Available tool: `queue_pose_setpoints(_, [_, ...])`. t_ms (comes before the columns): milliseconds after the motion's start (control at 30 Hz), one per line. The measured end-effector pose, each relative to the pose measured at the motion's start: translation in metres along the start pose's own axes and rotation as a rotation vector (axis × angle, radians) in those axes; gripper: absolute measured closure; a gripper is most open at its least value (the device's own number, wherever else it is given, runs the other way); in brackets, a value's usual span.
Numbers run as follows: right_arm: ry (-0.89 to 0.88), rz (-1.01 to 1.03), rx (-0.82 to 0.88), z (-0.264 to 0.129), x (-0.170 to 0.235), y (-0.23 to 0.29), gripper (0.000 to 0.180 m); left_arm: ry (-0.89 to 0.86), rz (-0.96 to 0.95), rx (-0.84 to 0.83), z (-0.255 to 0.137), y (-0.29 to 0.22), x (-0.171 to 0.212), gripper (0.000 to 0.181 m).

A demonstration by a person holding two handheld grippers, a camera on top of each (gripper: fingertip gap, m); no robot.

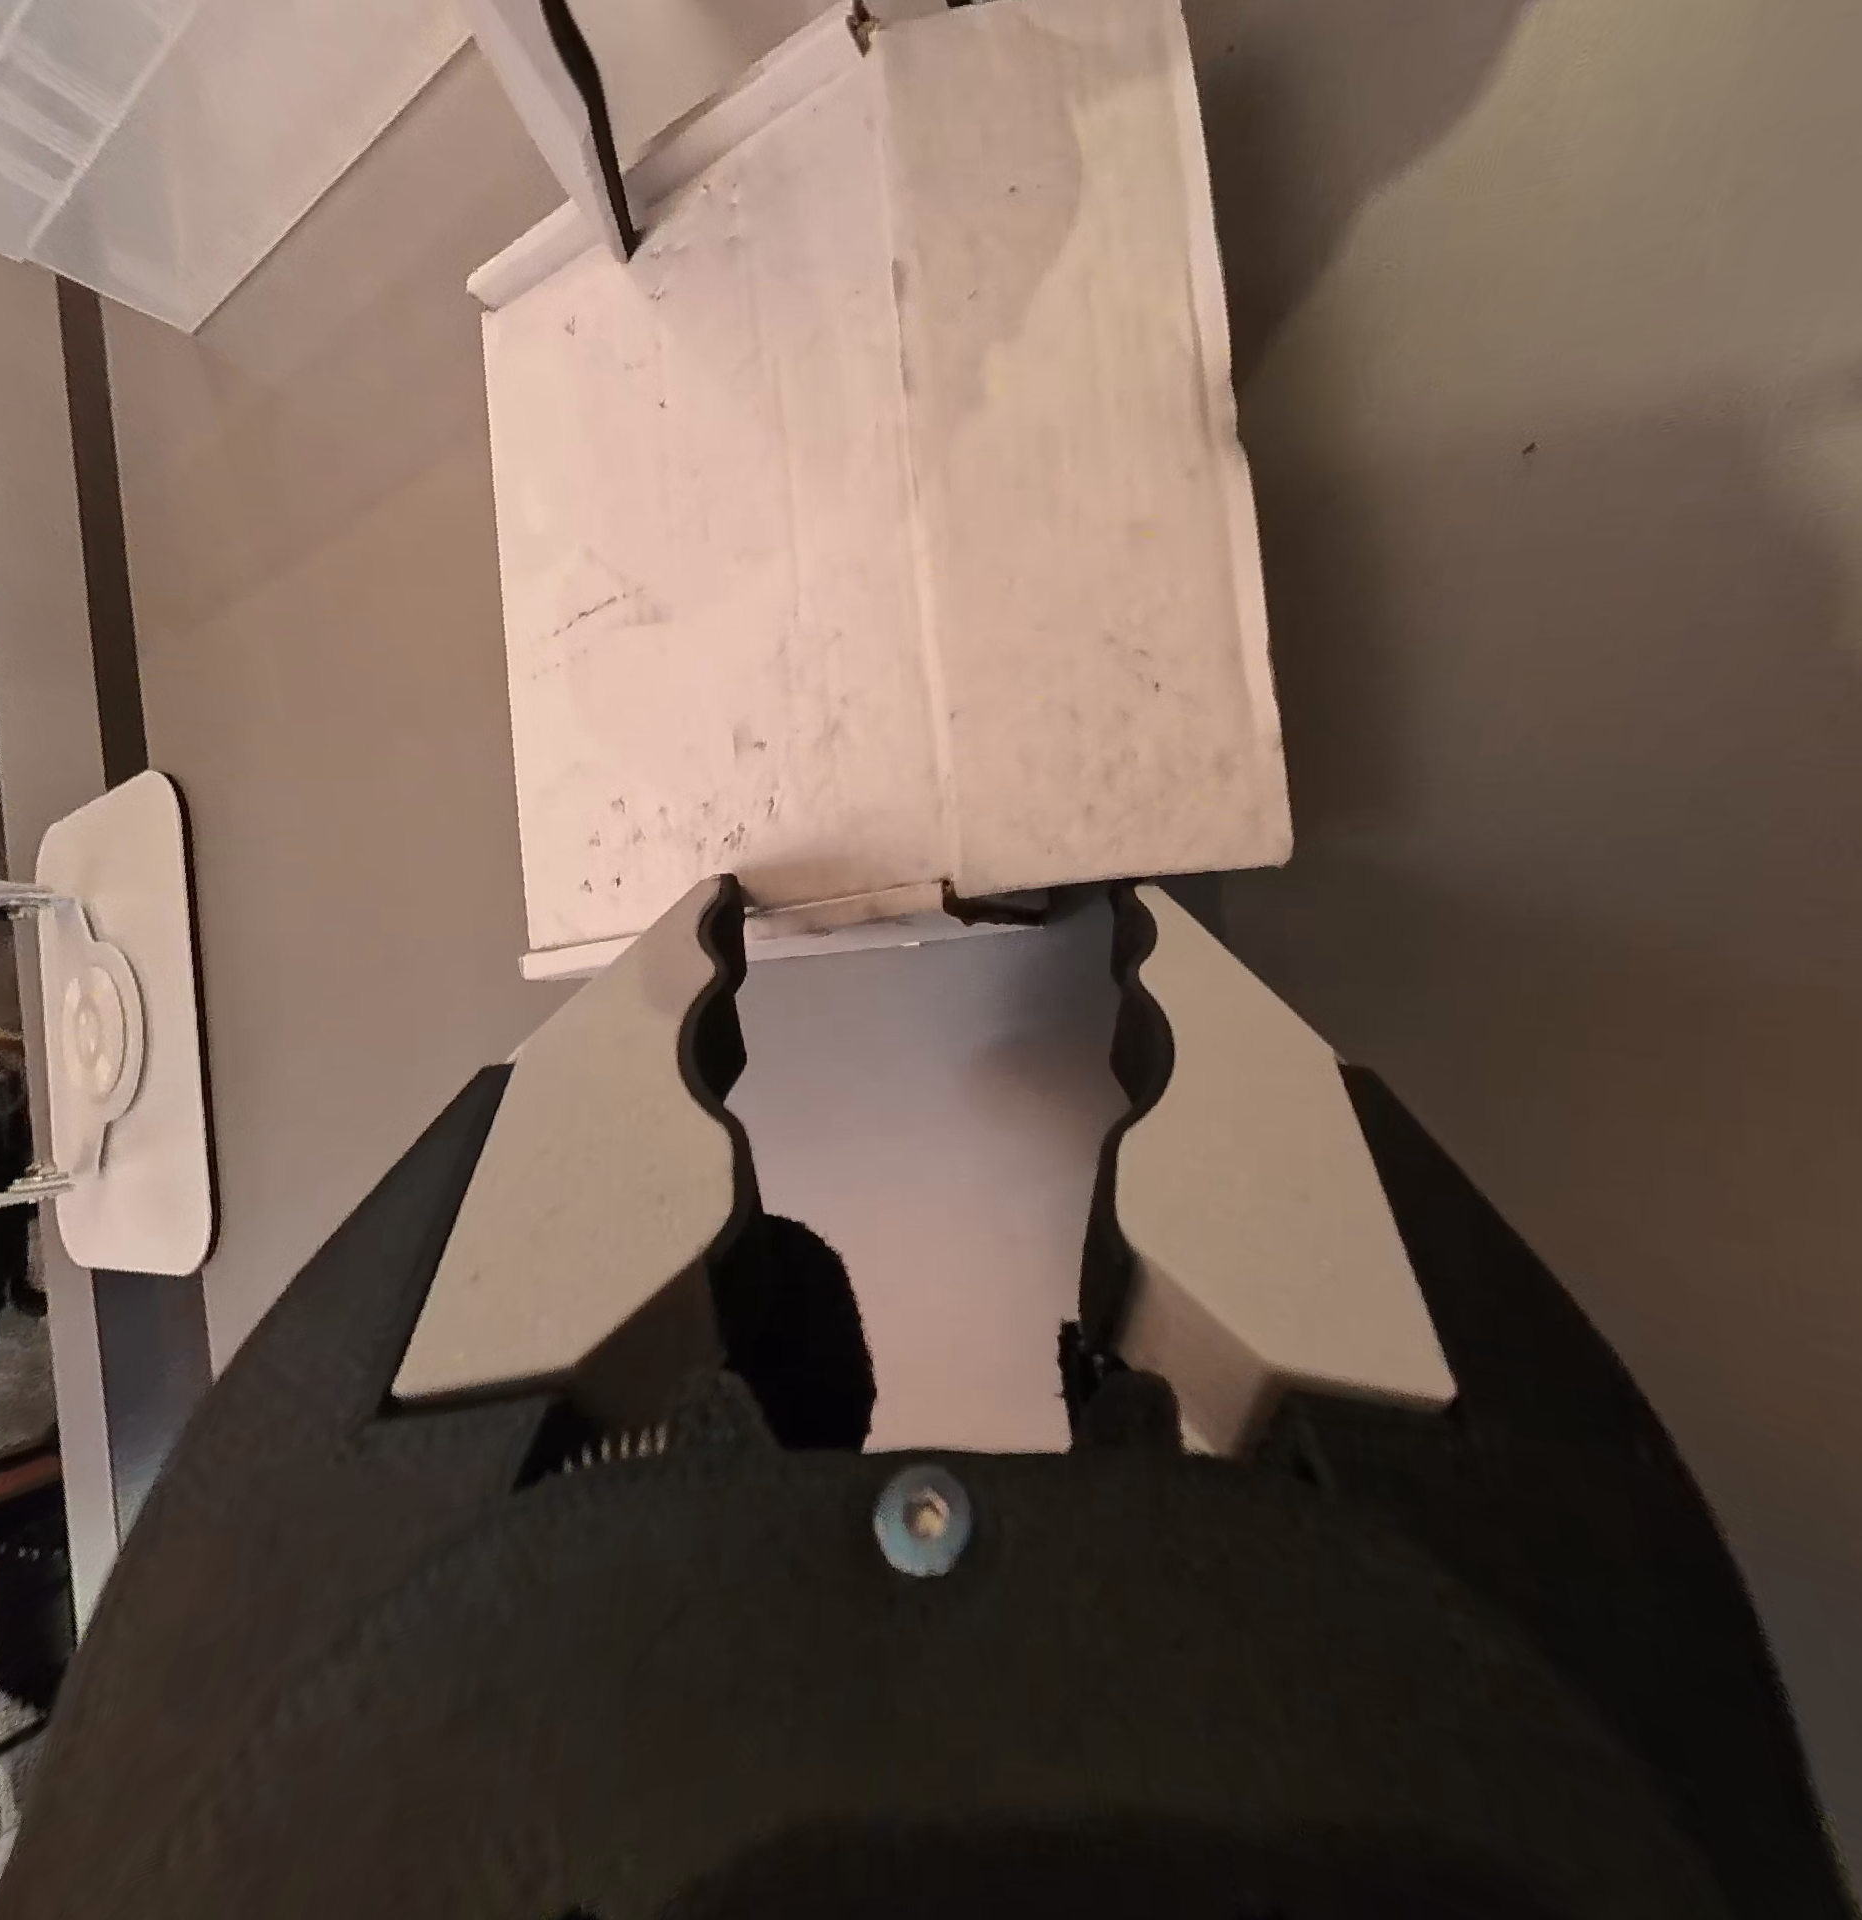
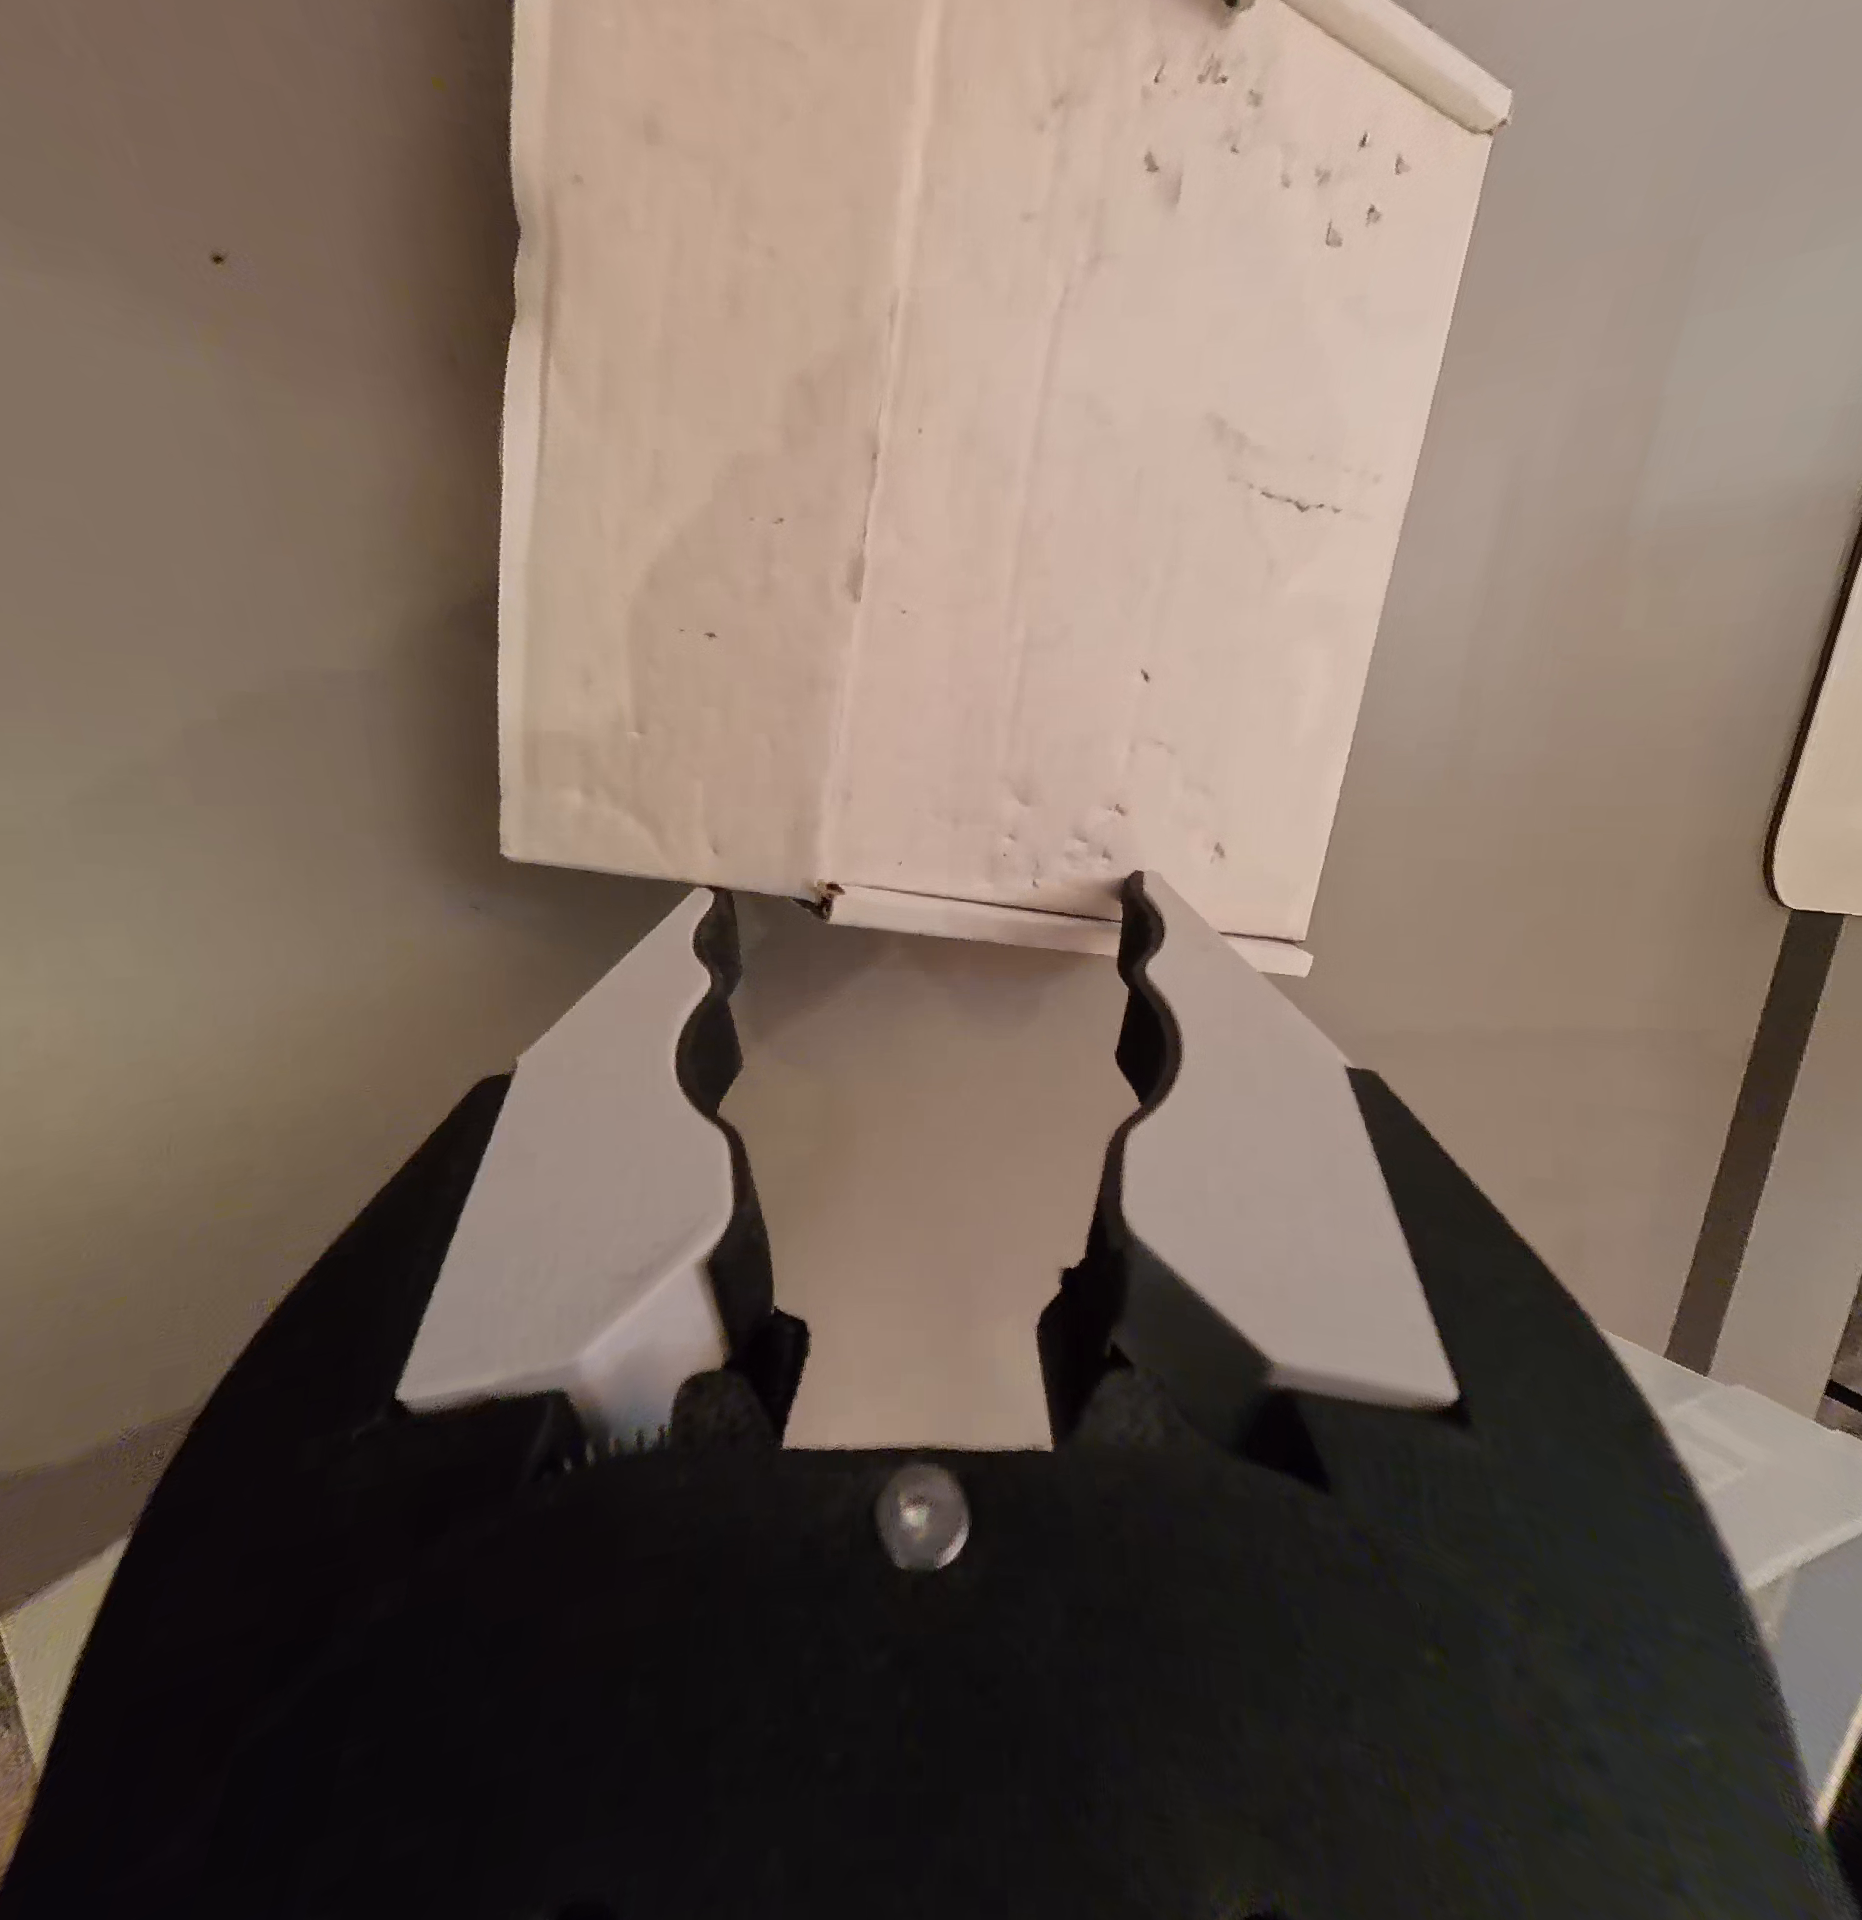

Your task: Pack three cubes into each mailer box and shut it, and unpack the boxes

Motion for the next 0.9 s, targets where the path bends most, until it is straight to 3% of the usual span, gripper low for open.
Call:
queue_pose_setpoints(333, [0.006,-0.05,-0.023,0.0,0.003,-0.004,0.107,-0.031,-0.012,0.023,-0.002,-0.005,-0.001,0.104])
queue_pose_setpoints(500, [-0.007,-0.045,-0.022,0.0,0.004,-0.004,0.107,-0.075,-0.039,0.031,-0.001,-0.001,0.001,0.11])
queue_pose_setpoints(767, [-0.014,-0.041,-0.023,0.0,0.004,-0.004,0.107,-0.122,-0.105,0.154,-0.005,-0.002,0.002,0.089])
queue_pose_setpoints(900, [-0.026,-0.033,-0.022,0.0,0.005,-0.004,0.107,-0.109,-0.072,0.101,-0.002,-0.011,0.0,0.078])
Point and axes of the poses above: each gripper's, where its closed fingertips meet, z out along the fingers, x out of its underside, y = z × x across the jaws, the point moved 8 cm from there along -z, back along the fingers, and after that the axes turned 6 degrees about -x, right-handed, at the moved point
